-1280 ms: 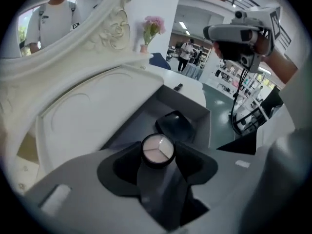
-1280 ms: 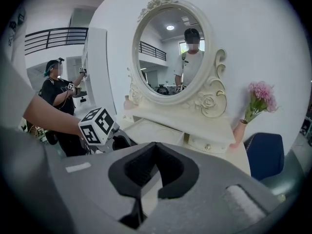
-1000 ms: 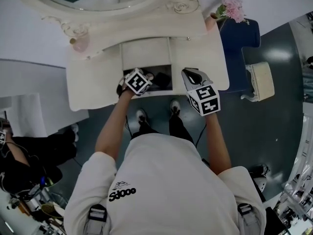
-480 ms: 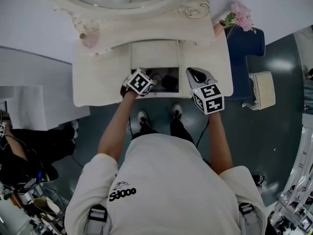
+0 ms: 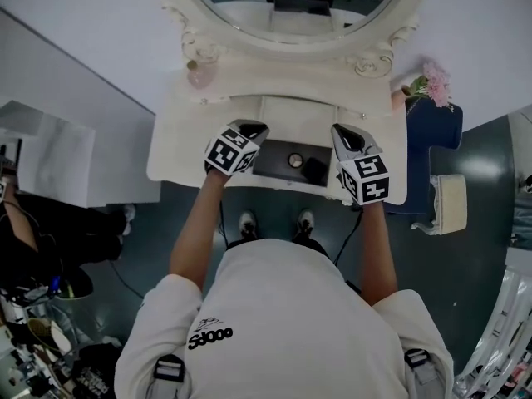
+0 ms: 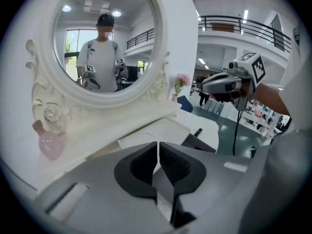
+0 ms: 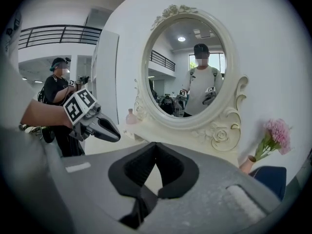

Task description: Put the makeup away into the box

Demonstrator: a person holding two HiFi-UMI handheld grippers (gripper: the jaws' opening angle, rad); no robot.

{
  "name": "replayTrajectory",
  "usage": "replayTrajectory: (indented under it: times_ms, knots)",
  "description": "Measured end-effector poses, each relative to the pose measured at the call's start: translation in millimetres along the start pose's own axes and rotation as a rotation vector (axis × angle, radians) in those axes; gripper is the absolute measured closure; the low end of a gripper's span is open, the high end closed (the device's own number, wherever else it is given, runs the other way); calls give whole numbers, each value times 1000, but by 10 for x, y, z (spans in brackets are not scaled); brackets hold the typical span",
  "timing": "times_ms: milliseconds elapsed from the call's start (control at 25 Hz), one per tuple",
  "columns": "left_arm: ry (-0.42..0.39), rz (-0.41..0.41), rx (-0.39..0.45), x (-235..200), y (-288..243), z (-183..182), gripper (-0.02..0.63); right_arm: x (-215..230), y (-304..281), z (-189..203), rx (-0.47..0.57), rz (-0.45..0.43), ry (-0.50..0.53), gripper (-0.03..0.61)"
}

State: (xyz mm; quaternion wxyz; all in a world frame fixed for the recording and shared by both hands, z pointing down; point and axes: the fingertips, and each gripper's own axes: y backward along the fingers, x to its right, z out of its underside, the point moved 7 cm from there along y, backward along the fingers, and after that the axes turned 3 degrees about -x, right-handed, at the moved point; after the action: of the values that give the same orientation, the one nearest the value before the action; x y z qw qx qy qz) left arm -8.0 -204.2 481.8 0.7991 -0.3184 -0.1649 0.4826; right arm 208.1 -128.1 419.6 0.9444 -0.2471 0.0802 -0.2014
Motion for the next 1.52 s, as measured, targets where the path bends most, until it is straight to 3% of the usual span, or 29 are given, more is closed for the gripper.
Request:
replayTrajectory:
  times_ms: [200,400,560,800,1000,1200,1320,1520]
  knots:
    - [4,-68,127,-171,498,-174,597,-102,-110,-241,26,-8,40,575]
    - [-18,-88,201,-262,800,-306,597,-121,-203,-336,21,19,54,575]
    - [-38,-57,238,-233,750,-428,597,-41,-153,-287,6,70,43,575]
    - [-76,75,390,114,418,-827,595,281,148,64,-35,168,-18,575]
    - [-187,178,341,560,-128,-1052,595,560,403,575,-144,219,-66,526]
    - [-193,272,276,926,-626,-1133,597,722,445,979,-242,214,31,495]
    - [-159,305,229,1067,-865,-1092,597,776,383,1244,-329,160,98,471]
    - [-133,287,153,1172,-1143,-980,595,848,169,1695,-438,7,192,453]
